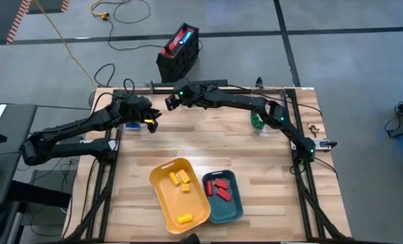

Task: Sort blocks
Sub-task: Put the red block into the blue bin

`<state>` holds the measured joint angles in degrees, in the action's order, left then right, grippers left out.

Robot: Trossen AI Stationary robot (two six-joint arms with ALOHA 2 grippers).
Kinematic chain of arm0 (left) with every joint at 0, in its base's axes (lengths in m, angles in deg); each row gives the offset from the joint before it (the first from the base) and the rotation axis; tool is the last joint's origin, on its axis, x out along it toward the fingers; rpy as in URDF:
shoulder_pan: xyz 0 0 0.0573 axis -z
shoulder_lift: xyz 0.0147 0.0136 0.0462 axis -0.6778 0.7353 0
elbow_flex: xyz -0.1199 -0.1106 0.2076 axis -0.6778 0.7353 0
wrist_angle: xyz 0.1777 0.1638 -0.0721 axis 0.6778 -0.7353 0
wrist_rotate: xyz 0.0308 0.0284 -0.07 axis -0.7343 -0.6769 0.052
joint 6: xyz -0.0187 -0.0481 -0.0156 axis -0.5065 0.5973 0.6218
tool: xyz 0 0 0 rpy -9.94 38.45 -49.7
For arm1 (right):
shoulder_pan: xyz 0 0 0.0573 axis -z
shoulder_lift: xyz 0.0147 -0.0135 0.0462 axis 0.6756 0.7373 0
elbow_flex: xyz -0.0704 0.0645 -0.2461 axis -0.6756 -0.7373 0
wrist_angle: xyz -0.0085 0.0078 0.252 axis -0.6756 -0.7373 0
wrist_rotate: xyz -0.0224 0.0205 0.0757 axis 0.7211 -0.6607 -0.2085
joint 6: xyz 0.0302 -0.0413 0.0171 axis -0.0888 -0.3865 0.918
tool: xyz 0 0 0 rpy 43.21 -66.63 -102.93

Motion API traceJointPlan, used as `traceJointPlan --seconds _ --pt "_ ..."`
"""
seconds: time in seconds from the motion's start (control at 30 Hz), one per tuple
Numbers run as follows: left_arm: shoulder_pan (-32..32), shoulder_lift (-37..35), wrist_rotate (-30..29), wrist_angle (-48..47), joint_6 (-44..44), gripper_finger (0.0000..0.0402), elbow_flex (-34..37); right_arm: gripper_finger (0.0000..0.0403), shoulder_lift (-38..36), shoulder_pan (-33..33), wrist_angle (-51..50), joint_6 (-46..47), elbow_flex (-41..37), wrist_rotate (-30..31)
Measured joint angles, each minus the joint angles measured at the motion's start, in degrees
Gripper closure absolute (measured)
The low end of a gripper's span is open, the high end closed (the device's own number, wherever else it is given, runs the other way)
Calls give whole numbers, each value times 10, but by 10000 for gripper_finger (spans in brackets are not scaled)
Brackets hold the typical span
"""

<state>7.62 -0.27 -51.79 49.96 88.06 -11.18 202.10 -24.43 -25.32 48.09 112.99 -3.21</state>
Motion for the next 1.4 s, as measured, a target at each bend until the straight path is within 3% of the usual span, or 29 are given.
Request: traceJointPlan --seconds 0.47,0.57,0.63,0.73,0.97,1.13,1.2,1.33,1.4 --pt "0 0 -30 1 6 319 0 104 0 -19 27 28 0 -7" --pt "-5 2 9 6 -4 319 -1 104 0 -22 9 10 2 -47" --pt "-27 17 64 6 -37 319 -4 104 -3 -17 -55 14 18 -73" --pt "-77 73 96 1 -72 319 -19 104 -10 -9 -173 18 52 -67" --pt "-128 304 204 -46 -128 315 -170 104 -60 -8 -253 -66 65 17" --pt "-128 407 223 -88 -129 276 -292 104 -111 21 -317 -133 66 47" --pt "-126 433 199 -106 -115 254 -342 104 -128 34 -323 -150 65 49" --pt "-120 482 80 -151 -65 209 -440 104 -157 57 -320 -179 65 48" --pt "-120 511 67 -188 -46 191 -486 104 -167 68 -327 -185 65 46"
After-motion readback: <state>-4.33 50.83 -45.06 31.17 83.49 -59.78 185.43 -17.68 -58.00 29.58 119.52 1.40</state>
